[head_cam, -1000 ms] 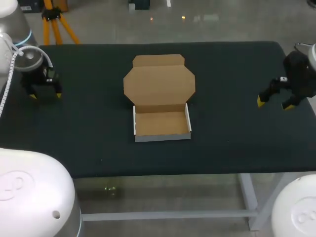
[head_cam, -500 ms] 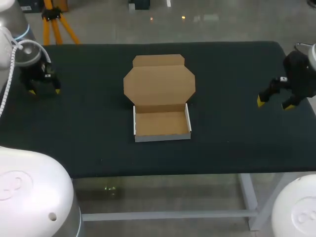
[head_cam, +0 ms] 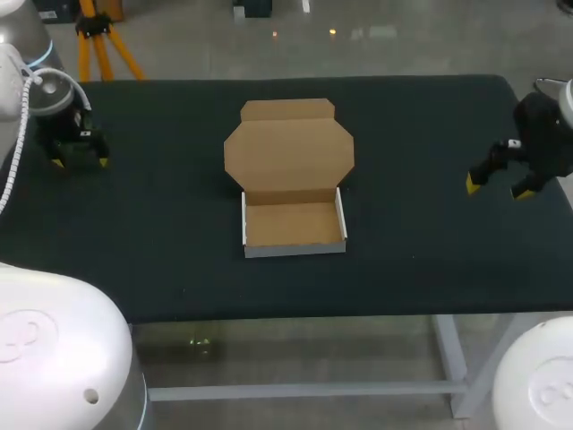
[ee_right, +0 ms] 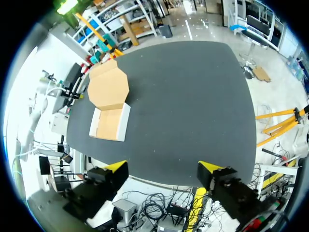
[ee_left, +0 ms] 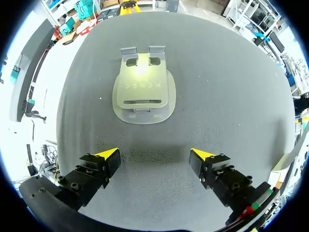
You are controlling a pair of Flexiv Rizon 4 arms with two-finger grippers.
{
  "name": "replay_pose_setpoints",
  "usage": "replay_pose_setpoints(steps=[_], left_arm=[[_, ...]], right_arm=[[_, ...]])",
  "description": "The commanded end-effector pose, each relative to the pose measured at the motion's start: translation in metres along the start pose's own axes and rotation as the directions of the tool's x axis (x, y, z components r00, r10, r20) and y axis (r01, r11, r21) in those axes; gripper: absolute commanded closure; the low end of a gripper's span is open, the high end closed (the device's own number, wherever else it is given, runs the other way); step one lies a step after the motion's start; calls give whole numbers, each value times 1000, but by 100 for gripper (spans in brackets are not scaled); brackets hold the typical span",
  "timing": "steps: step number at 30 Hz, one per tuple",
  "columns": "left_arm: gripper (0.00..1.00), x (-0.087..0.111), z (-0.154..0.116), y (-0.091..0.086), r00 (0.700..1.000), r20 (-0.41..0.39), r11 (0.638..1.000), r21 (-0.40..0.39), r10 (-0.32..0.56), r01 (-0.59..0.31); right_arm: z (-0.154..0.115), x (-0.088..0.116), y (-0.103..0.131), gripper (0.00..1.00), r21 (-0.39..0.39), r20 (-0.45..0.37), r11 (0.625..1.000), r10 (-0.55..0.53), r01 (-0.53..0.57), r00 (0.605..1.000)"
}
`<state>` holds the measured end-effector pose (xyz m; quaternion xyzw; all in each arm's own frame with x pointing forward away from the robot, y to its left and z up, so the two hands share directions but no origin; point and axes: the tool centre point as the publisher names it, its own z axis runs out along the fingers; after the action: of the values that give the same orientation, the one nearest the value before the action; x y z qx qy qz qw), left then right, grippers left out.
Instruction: Assemble the packaging by folding the flat box into shape, placing the metal phone stand inside, and closing the box properly
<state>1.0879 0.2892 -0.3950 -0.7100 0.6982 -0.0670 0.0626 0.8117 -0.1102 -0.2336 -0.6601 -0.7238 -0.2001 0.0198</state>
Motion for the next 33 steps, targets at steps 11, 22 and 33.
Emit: replay_pose_setpoints(steps=[11,22,33], left_arm=[[0,-5,10,-25,1000,9,1000,-22,11,-11],[0,-7,15,-41,1000,10,1000,-28,15,-15],[0,-7,16,-56,1000,11,1000,-24,19,-19]], right_arm=[[-1,0,0,0,4,0,1000,0,0,1000],[-1,0,0,0,4,0,1000,0,0,1000],[-1,0,0,0,4,0,1000,0,0,1000]])
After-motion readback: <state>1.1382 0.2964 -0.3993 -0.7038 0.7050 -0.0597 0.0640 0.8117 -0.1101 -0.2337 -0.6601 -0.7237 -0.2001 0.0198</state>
